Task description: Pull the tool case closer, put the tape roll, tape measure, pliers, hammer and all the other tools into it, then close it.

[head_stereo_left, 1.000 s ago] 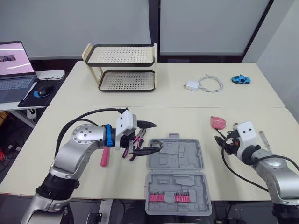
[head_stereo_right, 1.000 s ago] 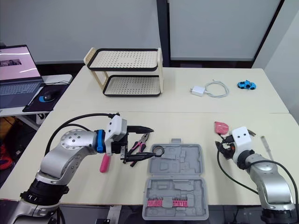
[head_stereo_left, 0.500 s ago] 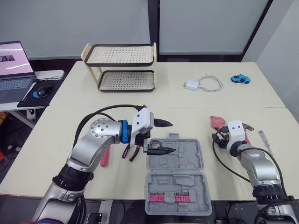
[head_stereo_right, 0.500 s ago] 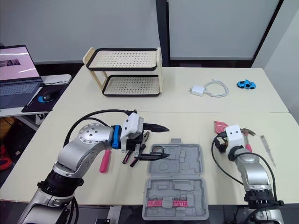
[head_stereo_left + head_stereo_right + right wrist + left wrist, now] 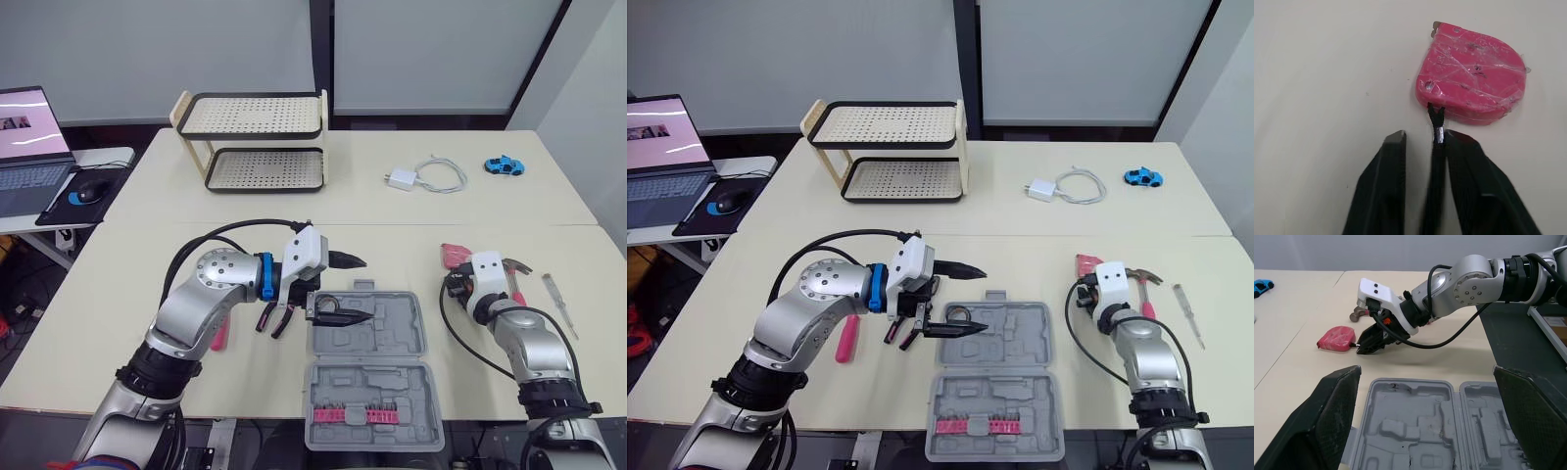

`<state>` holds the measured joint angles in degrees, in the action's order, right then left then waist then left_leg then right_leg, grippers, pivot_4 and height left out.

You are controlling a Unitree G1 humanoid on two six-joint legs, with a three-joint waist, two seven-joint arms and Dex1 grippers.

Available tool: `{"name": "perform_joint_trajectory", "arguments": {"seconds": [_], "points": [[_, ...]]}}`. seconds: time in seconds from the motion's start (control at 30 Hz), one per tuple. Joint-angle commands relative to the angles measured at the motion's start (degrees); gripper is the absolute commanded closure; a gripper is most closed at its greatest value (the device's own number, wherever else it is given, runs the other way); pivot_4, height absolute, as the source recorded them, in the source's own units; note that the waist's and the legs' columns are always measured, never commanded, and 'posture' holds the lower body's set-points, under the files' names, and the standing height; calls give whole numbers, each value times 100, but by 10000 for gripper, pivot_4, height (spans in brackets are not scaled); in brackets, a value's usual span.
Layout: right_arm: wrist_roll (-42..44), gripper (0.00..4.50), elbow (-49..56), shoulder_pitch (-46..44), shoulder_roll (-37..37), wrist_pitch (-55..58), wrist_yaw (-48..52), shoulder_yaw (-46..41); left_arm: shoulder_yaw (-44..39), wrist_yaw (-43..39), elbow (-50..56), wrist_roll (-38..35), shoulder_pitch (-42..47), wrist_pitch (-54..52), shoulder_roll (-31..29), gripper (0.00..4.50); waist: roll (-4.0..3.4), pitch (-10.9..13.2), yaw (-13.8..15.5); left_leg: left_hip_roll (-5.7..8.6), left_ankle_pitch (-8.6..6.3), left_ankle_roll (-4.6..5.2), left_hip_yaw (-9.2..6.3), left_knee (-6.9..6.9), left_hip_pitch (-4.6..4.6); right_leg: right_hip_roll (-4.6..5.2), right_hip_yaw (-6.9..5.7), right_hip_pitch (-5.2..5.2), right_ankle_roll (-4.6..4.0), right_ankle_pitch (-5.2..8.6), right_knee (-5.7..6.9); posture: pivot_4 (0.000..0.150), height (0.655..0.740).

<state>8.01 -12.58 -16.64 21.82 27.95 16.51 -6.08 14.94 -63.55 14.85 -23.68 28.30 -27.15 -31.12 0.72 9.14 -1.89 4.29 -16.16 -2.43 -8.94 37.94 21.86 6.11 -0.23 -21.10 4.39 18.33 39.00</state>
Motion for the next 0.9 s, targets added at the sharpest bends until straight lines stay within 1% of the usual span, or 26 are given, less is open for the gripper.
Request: {"name": "perform_joint_trajectory", "arguments": {"seconds": [0.03,0.27,0.4,0.53,0.77,0.9], "points": [[41,44726,-64,-63,-35,-72,-61,-162,24,11,116,14,89,18,28,0,0,0,0,0,0,0,0,0,0,0,0,0,0,0,0,1500,7400],[73,44726,6,-47,-64,16,-83,-253,79,29,88,87,13,94,-11,0,0,0,0,0,0,0,0,0,0,0,1,0,0,0,0,1500,7400],[218,44726,749,325,112,458,58,-389,127,-83,146,153,-139,205,-103,0,-1,-1,4,0,0,0,-1,-1,0,0,1,-1,0,0,0,1500,7400],[399,44726,1776,982,290,1008,111,-601,276,-313,183,362,-371,571,-270,0,-2,-1,16,1,0,0,1,-3,3,1,5,-4,0,0,-2,1500,7400],[756,44726,3652,2284,250,1964,42,-970,382,-580,293,428,-608,807,-406,0,-7,-2,21,-1,-6,11,-1,-4,2,-3,7,-5,0,0,1,1500,7400],[971,44726,4373,2831,192,2382,23,-1100,398,-739,427,370,-736,868,-473,0,-8,-2,12,0,-14,25,1,-5,1,-3,13,-5,0,0,0,1500,7400]]}}
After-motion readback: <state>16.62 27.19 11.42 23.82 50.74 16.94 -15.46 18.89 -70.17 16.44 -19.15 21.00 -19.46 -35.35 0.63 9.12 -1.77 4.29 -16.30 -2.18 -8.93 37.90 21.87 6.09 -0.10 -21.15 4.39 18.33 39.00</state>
